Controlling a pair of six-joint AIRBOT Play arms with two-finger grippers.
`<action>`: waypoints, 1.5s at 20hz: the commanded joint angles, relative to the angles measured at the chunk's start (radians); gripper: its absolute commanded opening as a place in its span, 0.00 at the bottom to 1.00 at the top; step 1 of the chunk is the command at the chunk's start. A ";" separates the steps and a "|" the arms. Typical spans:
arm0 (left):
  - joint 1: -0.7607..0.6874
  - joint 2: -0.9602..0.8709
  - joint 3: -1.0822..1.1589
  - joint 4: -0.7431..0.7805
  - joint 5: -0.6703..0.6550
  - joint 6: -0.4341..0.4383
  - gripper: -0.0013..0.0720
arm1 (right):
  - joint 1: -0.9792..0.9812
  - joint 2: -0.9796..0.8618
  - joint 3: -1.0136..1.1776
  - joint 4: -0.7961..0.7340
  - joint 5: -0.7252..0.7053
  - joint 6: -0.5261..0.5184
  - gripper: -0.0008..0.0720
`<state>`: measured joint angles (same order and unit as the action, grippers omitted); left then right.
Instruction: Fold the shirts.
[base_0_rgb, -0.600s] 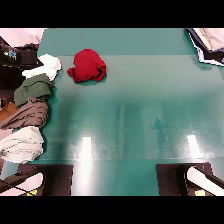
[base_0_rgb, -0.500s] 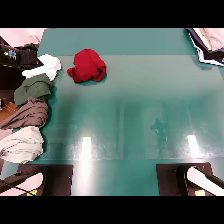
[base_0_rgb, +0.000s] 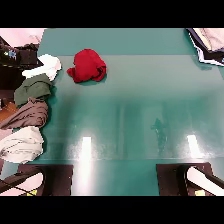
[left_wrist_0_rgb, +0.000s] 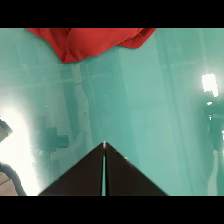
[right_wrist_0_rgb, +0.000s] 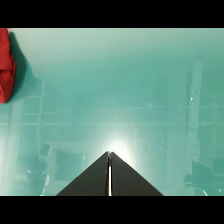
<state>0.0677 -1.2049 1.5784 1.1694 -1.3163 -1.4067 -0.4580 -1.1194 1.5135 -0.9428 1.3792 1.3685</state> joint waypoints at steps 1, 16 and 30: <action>0.000 0.001 0.000 -0.002 0.000 0.000 0.05 | 0.001 0.000 0.001 0.000 -0.001 0.000 0.04; -0.062 -0.405 0.000 -0.108 0.508 0.031 0.84 | 0.001 0.001 0.001 0.035 0.046 0.001 0.04; -0.130 -0.687 0.027 -0.370 0.621 0.314 0.51 | 0.001 -0.004 0.000 0.034 0.114 0.000 0.04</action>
<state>-0.0326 -1.8797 1.5883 0.8185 -0.7052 -1.1454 -0.4576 -1.1221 1.5135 -0.9092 1.4883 1.3689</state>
